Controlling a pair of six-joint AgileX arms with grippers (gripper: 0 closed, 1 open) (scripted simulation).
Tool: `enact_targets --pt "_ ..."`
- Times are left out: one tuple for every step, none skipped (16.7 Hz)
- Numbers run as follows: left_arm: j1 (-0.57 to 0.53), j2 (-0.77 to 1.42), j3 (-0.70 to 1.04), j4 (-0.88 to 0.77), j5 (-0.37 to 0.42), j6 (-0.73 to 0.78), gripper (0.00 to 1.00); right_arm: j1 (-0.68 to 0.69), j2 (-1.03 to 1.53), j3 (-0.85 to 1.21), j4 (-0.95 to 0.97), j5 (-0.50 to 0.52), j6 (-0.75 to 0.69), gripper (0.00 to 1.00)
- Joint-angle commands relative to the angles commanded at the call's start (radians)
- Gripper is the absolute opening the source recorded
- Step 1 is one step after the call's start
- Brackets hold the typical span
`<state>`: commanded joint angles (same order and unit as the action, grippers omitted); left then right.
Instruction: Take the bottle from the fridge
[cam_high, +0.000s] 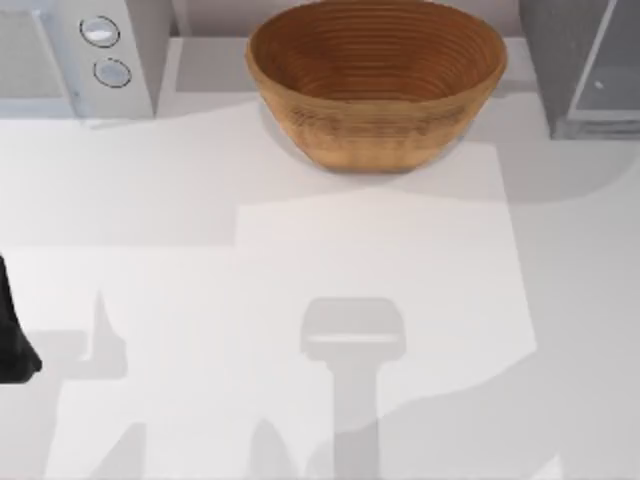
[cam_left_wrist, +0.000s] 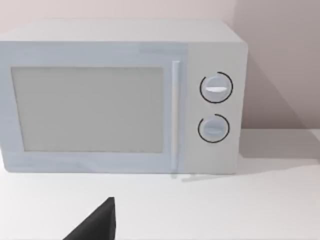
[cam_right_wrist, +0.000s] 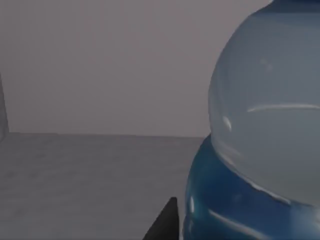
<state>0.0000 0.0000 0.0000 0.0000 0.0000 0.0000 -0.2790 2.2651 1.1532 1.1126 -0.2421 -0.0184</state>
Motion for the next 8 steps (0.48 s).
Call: enact_targets --pt "0.0 0.0 0.0 0.0 0.0 0.0 1.0 0.0 0.0 0.0 0.0 0.0 0.0 0.32" --pt "0.0 0.0 0.0 0.0 0.0 0.0 1.0 0.0 0.0 0.0 0.0 0.0 0.0 0.25" --pt "0.0 0.0 0.0 0.0 0.0 0.0 1.0 0.0 0.0 0.0 0.0 0.0 0.0 0.17" --pt "0.0 0.0 0.0 0.0 0.0 0.0 1.0 0.0 0.0 0.0 0.0 0.0 0.0 0.1" --pt "0.0 0.0 0.0 0.0 0.0 0.0 1.0 0.0 0.0 0.0 0.0 0.0 0.0 0.02" --pt "0.0 0.0 0.0 0.0 0.0 0.0 1.0 0.0 0.0 0.0 0.0 0.0 0.0 0.0" --pt "0.0 0.0 0.0 0.0 0.0 0.0 1.0 0.0 0.0 0.0 0.0 0.0 0.0 0.0" --pt "0.0 0.0 0.0 0.0 0.0 0.0 1.0 0.0 0.0 0.0 0.0 0.0 0.0 0.0"
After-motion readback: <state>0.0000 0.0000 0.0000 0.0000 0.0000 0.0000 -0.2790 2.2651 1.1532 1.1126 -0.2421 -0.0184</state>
